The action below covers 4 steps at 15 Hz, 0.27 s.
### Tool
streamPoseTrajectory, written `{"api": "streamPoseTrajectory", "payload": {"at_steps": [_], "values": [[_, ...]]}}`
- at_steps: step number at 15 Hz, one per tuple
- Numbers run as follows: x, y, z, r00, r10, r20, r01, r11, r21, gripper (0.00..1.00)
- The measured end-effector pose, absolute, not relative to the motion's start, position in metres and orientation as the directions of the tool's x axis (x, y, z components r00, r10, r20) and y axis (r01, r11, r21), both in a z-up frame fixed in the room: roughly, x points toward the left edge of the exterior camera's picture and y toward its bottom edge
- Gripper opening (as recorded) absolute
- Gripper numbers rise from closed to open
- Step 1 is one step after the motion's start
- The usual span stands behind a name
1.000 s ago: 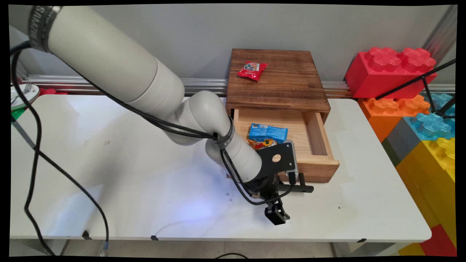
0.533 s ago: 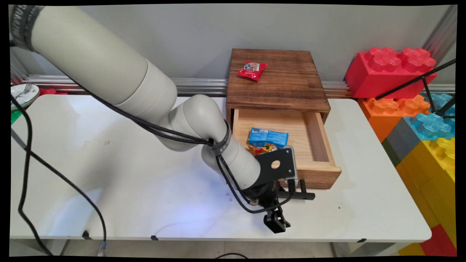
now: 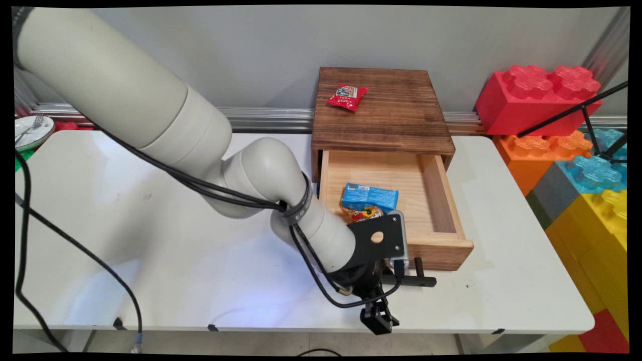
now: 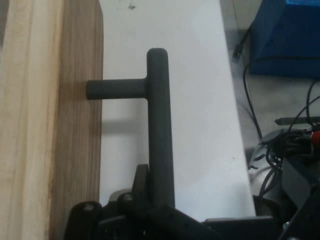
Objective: Open the drawer
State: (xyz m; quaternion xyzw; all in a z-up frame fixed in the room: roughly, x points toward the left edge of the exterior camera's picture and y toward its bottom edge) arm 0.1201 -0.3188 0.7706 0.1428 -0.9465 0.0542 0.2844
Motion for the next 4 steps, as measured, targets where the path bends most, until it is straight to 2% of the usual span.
{"api": "streamPoseTrajectory", "payload": {"at_steps": [4], "values": [[0.1202, -0.312, 0.7729, -0.798, -0.231, 0.557, -0.293, 0.956, -0.024, 1.0]]}}
